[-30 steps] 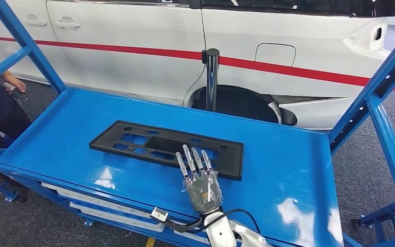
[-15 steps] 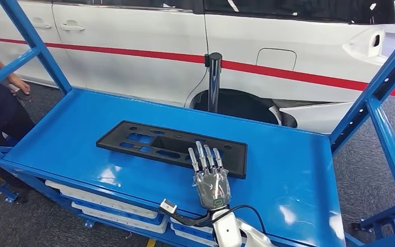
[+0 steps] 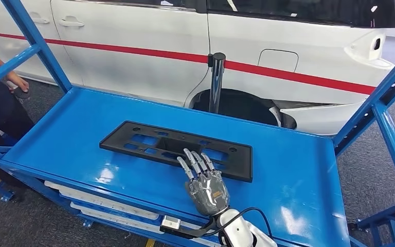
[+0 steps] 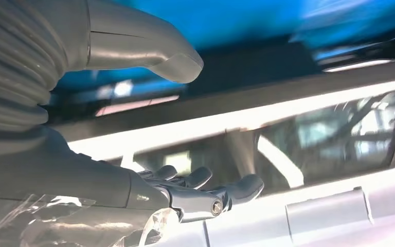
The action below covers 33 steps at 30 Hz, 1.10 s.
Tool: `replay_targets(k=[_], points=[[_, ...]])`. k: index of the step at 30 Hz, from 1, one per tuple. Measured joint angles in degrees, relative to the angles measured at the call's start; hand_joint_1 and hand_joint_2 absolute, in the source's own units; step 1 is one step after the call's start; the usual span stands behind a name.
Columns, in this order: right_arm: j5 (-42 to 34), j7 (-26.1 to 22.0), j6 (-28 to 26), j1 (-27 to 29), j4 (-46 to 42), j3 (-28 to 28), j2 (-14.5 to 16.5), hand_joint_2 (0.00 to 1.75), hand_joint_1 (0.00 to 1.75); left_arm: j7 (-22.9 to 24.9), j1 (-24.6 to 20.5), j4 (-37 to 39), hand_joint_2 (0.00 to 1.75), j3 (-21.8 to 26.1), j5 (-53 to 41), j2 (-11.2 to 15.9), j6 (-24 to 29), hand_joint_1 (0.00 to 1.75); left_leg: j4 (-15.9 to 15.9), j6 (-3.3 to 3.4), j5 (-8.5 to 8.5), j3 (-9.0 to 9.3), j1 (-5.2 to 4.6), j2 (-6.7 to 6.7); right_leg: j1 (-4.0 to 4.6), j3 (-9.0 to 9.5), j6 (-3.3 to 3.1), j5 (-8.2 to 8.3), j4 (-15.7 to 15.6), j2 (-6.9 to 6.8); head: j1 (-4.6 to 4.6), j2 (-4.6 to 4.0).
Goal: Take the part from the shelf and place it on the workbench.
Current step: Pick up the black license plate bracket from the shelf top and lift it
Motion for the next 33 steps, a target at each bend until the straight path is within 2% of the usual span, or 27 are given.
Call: replay_targets(k=[3,4,10,13,21,25,27,31,33], points=[[-7.6,-3.8,3.6,1.7,-4.2,0.5,0.8,1.75,0.0,-0.2,0.1,0.0,0.0,-0.3,0.1,0.4,-0.2,0.0,0.1,0.41,0.08,-0.24,-0.25,-0.13,-0.29,-0.17,1.28,2.24,-0.5,-0.05,0.01,0.0],[-9.7,-4.7,4.7,2.2,-5.5,0.8,1.0,1.75,0.0,-0.2,0.1,0.0,0.0,-0.4,0.2,0.5,-0.2,0.0,0.1,0.5,0.13,-0.37,-0.27,-0.19,-0.37,-0.28,1.63,2.19,-0.5,-0.1,0.01,0.0],[-17.7,-8.0,8.2,3.0,-11.8,2.1,1.0,1.75,0.0,-0.8,0.4,0.0,0.0,-0.7,0.0,1.0,0.4,0.0,0.1,0.37,0.02,-0.84,-0.09,-0.08,-0.39,-0.87,1.44,2.21,-0.4,0.02,0.0,0.0],[-15.9,-8.1,8.6,2.8,-14.0,2.5,0.6,1.75,0.0,-0.9,0.4,0.0,0.0,-1.2,-0.2,0.7,1.9,0.0,0.0,0.27,-0.05,-0.84,-0.03,-0.11,-0.34,-0.88,1.28,2.09,-0.4,-0.05,0.0,0.0],[1.0,-1.4,12.0,0.8,-20.7,4.3,-0.9,1.75,0.0,-0.8,0.4,0.0,0.0,-1.6,1.2,-0.4,4.1,0.0,-0.1,0.13,-0.14,-0.87,0.06,-0.11,-0.23,-0.95,1.11,1.98,-0.4,-0.09,-0.01,0.0],[5.7,0.5,13.2,-0.3,-24.1,4.8,-1.8,0.0,0.0,-0.8,0.4,0.0,0.0,-1.6,1.6,-1.8,6.0,0.0,-0.1,0.13,-0.14,-0.89,0.07,-0.13,-0.22,-0.97,1.07,1.95,-0.4,-0.1,0.01,0.0],[9.0,1.1,15.1,-1.0,-25.4,5.0,-2.2,0.0,0.0,-0.8,0.3,0.0,0.0,-1.6,1.7,-2.1,6.2,0.0,-0.1,0.13,-0.14,-0.91,0.07,-0.13,-0.22,-0.99,1.06,1.95,-0.4,-0.1,0.01,0.0],[17.0,1.5,21.4,-3.6,-27.7,6.0,-3.6,1.75,0.0,-0.8,0.2,0.0,0.0,-1.6,1.4,-2.1,4.6,0.0,-0.1,0.13,-0.14,-0.92,0.07,-0.15,-0.21,-1.0,1.05,1.95,-0.4,-0.1,0.01,0.0],[18.3,1.6,23.9,-4.7,-28.1,6.7,-4.0,1.75,0.0,-1.0,0.2,0.0,0.0,-1.6,1.2,-1.6,2.8,0.0,-0.1,0.12,-0.14,-0.92,0.08,-0.17,-0.2,-0.99,1.05,1.94,-0.4,-0.11,0.01,0.0]])
